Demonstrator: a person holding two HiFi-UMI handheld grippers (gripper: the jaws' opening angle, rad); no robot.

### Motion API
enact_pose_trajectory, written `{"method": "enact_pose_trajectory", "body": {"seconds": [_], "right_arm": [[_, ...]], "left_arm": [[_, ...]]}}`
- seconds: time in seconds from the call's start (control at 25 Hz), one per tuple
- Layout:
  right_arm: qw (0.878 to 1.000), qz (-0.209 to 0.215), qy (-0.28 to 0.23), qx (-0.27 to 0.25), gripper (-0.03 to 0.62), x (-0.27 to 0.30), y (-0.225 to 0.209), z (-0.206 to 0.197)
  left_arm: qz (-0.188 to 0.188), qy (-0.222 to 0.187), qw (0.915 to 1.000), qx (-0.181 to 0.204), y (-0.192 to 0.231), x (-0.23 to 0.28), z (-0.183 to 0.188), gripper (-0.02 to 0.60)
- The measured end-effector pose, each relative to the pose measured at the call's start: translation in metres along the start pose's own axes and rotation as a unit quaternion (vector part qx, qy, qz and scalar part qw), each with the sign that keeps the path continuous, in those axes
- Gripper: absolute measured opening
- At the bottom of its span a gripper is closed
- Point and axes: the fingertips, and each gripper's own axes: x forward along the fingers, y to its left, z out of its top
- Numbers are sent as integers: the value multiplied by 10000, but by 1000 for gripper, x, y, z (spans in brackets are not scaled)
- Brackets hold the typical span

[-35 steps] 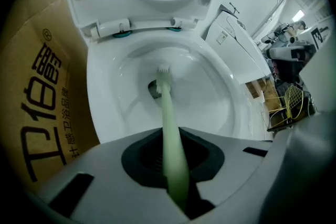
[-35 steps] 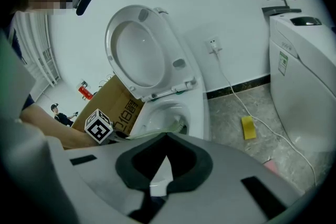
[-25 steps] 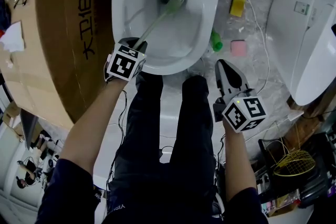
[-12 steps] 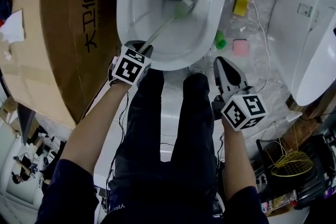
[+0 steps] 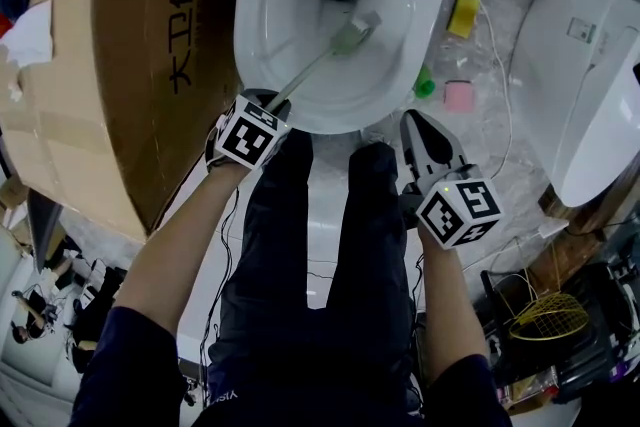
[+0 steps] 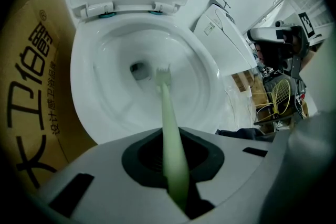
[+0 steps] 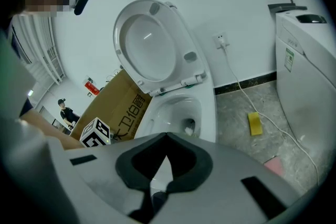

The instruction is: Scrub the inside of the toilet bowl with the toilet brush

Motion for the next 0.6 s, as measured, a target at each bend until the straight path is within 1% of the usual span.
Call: {"method": "enact_pose_trajectory", "body": {"seconds": [0.4, 0.6], "right_arm": [[9999, 68, 119, -59, 0, 16, 14, -2], [9998, 90, 153, -90, 0, 26, 23, 1]], "left_arm": [[-82, 237, 9996, -154, 7, -4, -22, 58], [-21, 305, 9994, -177, 20, -7, -29, 58]]}}
